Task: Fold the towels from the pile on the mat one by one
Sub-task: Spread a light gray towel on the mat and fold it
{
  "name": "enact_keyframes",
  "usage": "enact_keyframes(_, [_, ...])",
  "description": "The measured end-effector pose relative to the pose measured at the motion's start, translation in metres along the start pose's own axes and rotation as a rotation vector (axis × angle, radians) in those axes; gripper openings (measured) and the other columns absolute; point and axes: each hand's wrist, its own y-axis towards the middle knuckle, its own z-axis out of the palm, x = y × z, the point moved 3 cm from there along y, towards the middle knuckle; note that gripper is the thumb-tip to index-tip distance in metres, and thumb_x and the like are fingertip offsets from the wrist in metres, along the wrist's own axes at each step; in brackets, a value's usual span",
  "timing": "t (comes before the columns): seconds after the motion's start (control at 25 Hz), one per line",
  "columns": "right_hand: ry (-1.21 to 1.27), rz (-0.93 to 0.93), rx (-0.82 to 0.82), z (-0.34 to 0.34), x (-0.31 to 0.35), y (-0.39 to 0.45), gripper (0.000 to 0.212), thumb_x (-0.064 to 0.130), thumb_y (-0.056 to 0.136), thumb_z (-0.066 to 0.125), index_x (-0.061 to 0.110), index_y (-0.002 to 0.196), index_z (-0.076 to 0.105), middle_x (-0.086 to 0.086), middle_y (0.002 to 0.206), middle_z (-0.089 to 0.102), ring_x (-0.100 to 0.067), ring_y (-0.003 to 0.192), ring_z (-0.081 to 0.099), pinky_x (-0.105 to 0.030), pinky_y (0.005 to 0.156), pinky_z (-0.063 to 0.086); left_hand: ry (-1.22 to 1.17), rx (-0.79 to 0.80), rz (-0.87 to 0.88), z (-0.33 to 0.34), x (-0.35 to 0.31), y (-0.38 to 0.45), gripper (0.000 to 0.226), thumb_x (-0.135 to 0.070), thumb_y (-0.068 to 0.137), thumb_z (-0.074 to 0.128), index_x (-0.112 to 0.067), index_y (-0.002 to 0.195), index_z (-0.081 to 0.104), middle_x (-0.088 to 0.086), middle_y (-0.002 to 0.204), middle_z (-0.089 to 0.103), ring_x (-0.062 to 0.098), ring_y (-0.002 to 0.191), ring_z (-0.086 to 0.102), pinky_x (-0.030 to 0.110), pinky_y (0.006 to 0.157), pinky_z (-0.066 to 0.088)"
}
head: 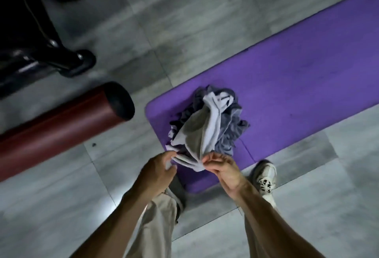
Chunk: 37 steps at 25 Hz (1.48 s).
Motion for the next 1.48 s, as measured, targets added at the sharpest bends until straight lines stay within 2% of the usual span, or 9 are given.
enact_keyframes(0.24, [-0.011, -0.298, 0.325, -0.011, 0.18, -0.211, 0.026, -0.004, 0.067, 0.061, 0.02, 0.063, 0.068, 0.006, 0.065, 0.06, -0.005, 0.065, 0.055, -0.014, 0.067, 0.042, -0.169, -0.008, 0.161, -0.064, -0.163, -0.155, 0.047, -0.033, 0.071, 0.067, -0.058, 0.109, 0.055, -0.022, 0.107, 0.064, 0.004, 0.105, 0.061, 0.033, 0.091, 0.052])
enact_keyframes(0.48, [0.199, -0.464, 0.61, -0.032, 0.303, -0.383, 0.016, -0.003, 0.071, 0.064, 0.013, 0.071, 0.062, -0.006, 0.076, 0.058, -0.017, 0.072, 0.056, -0.026, 0.064, 0.045, -0.486, -0.192, 0.397, -0.065, -0.283, -0.302, 0.046, 0.003, 0.076, 0.077, -0.021, 0.113, 0.065, -0.007, 0.103, 0.072, 0.002, 0.089, 0.067, 0.019, 0.076, 0.053])
enact_keyframes(0.6, [0.168, -0.554, 0.622, -0.051, 0.344, -0.445, 0.021, -0.007, 0.07, 0.063, 0.014, 0.075, 0.064, -0.002, 0.075, 0.058, -0.011, 0.069, 0.057, -0.021, 0.062, 0.048, -0.55, -0.311, 0.476, -0.058, -0.329, -0.365, 0.012, 0.005, 0.086, 0.066, -0.007, 0.085, 0.065, -0.002, 0.076, 0.066, 0.0, 0.06, 0.056, 0.013, 0.058, 0.043])
enact_keyframes(0.84, [0.196, -0.483, 0.403, -0.1, 0.351, -0.527, 0.051, 0.019, 0.085, 0.066, 0.012, 0.133, 0.051, -0.014, 0.12, 0.065, -0.022, 0.104, 0.064, -0.034, 0.082, 0.054, -0.744, -0.464, 0.624, -0.036, -0.399, -0.474, 0.013, -0.007, 0.093, 0.061, -0.006, 0.081, 0.056, 0.007, 0.077, 0.063, 0.013, 0.074, 0.058, 0.03, 0.073, 0.048])
enact_keyframes(1.0, [-0.091, -0.389, 0.347, -0.135, 0.305, -0.58, 0.037, 0.023, 0.087, 0.064, 0.001, 0.116, 0.066, -0.021, 0.109, 0.071, -0.031, 0.099, 0.069, -0.032, 0.076, 0.056, -0.744, -0.462, 0.713, 0.01, -0.426, -0.534, 0.015, -0.008, 0.094, 0.061, 0.0, 0.083, 0.053, 0.003, 0.074, 0.06, 0.013, 0.067, 0.055, 0.027, 0.063, 0.05])
enact_keyframes(1.08, [0.005, -0.462, 0.319, -0.163, 0.296, -0.616, 0.034, 0.009, 0.084, 0.064, -0.003, 0.116, 0.064, -0.025, 0.109, 0.069, -0.034, 0.097, 0.068, -0.037, 0.079, 0.058, -0.74, -0.379, 0.729, 0.045, -0.431, -0.559, 0.016, -0.008, 0.092, 0.063, 0.0, 0.082, 0.053, 0.005, 0.068, 0.056, 0.017, 0.059, 0.048, 0.026, 0.056, 0.044])
enact_keyframes(1.24, [-0.286, -0.594, 0.354, -0.216, 0.299, -0.69, 0.035, 0.0, 0.072, 0.069, 0.003, 0.107, 0.068, -0.014, 0.099, 0.072, -0.025, 0.093, 0.069, -0.031, 0.081, 0.057, -0.244, 0.265, 0.632, 0.115, -0.428, -0.594, 0.029, -0.03, 0.087, 0.072, -0.006, 0.098, 0.063, 0.005, 0.085, 0.067, 0.017, 0.073, 0.062, 0.031, 0.066, 0.052])
enact_keyframes(1.36, [-0.745, -0.587, 0.409, -0.251, 0.315, -0.735, 0.025, -0.002, 0.072, 0.075, 0.001, 0.096, 0.072, -0.007, 0.091, 0.074, -0.015, 0.084, 0.069, -0.024, 0.074, 0.054, -0.172, -0.124, 0.619, 0.126, -0.438, -0.6, 0.044, -0.051, 0.058, 0.078, -0.033, 0.097, 0.066, -0.01, 0.097, 0.071, 0.013, 0.083, 0.064, 0.036, 0.08, 0.054])
enact_keyframes(1.48, [-1.099, -0.648, 0.384, -0.296, 0.331, -0.773, 0.014, 0.0, 0.08, 0.073, 0.007, 0.091, 0.076, -0.008, 0.091, 0.075, -0.013, 0.085, 0.068, -0.027, 0.074, 0.052, -0.323, -0.374, 0.824, 0.153, -0.49, -0.614, 0.084, -0.036, 0.054, 0.08, -0.043, 0.13, 0.047, -0.019, 0.137, 0.047, -0.002, 0.122, 0.046, 0.021, 0.098, 0.041])
